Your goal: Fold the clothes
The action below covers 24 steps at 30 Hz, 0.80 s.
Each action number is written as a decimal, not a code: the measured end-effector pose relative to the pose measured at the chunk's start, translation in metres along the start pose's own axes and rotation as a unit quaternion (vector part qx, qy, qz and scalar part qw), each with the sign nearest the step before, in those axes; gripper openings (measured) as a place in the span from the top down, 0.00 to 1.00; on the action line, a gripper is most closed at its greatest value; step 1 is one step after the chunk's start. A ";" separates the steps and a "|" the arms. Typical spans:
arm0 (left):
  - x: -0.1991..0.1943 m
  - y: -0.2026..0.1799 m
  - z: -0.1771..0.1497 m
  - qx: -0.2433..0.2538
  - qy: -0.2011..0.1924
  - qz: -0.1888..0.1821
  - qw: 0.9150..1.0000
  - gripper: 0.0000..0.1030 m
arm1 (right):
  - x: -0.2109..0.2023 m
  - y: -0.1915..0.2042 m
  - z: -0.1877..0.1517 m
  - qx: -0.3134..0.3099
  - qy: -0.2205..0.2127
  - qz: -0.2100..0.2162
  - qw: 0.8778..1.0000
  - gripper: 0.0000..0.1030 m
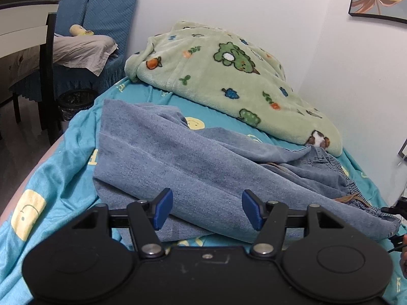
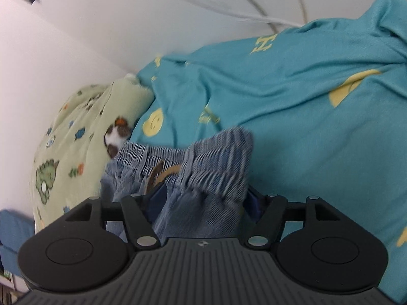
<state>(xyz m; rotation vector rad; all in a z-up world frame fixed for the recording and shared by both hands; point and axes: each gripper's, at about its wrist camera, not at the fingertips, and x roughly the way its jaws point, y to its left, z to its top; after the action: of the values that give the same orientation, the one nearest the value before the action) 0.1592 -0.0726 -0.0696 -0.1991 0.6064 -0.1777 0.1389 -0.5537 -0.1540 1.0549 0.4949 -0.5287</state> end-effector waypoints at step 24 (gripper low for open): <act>-0.001 0.005 0.005 -0.010 -0.001 0.006 1.000 0.45 | 0.015 -0.022 0.021 -0.019 -0.047 -0.082 0.995 0.84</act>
<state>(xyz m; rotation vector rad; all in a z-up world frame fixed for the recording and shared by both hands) 0.1620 -0.0664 -0.0659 -0.2145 0.6081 -0.1607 0.1392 -0.5837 -0.1693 0.9535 0.5079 -0.7083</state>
